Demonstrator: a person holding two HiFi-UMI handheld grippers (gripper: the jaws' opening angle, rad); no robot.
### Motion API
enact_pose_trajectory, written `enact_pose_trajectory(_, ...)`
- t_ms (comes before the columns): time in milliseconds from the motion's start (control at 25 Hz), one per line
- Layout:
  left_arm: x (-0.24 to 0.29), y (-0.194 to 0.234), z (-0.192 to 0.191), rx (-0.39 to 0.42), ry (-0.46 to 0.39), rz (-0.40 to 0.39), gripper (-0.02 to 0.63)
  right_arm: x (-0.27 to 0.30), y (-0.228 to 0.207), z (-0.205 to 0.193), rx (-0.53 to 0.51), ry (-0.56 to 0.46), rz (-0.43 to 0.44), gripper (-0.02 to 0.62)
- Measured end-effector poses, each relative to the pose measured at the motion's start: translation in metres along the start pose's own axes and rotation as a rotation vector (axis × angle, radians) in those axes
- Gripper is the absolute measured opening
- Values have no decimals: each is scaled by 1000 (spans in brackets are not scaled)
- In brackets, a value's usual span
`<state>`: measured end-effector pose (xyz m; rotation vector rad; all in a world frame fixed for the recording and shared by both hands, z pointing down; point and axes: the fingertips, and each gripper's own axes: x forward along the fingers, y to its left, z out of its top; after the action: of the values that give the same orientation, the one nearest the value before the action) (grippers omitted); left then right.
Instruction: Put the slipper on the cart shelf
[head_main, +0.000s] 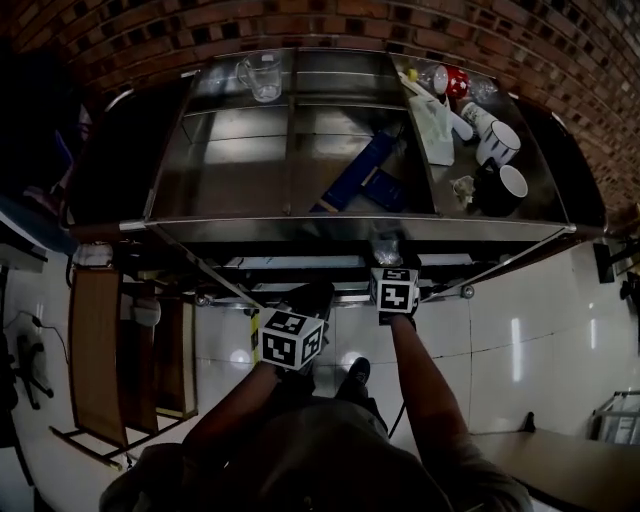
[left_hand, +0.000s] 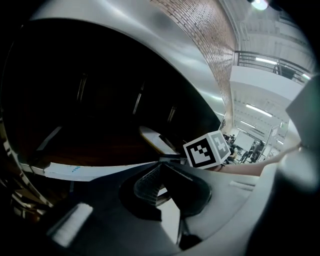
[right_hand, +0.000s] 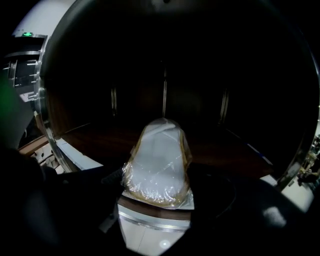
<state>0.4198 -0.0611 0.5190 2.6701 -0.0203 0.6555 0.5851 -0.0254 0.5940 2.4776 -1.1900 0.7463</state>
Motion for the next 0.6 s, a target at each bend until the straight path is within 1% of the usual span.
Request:
enact_pose_trajectory(80,2,-6,2,-2,-3,14,8,-1,1,-4,6,4,38,364)
enact_pose_trajectory(160,3,-13,5,-5,-11,26,8,-5,5,-4,5,4,98,375)
enact_pose_trajectory(280,9,-17,13,-11,-31,46,8,-18,10,6,19,-43,183,402)
enact_pose_trajectory(480,16,-25,23,-17,-53,52,8,-57,6,15,1,-93,269,403)
enact_pose_trajectory(560,19,-27,26,-18,-59,52,8,-77,2,22,22,-124,308,403)
enact_pose_trajectory(600,20,-28,27,-18,-63,52,8,-87,1,26,38,-141,327,388)
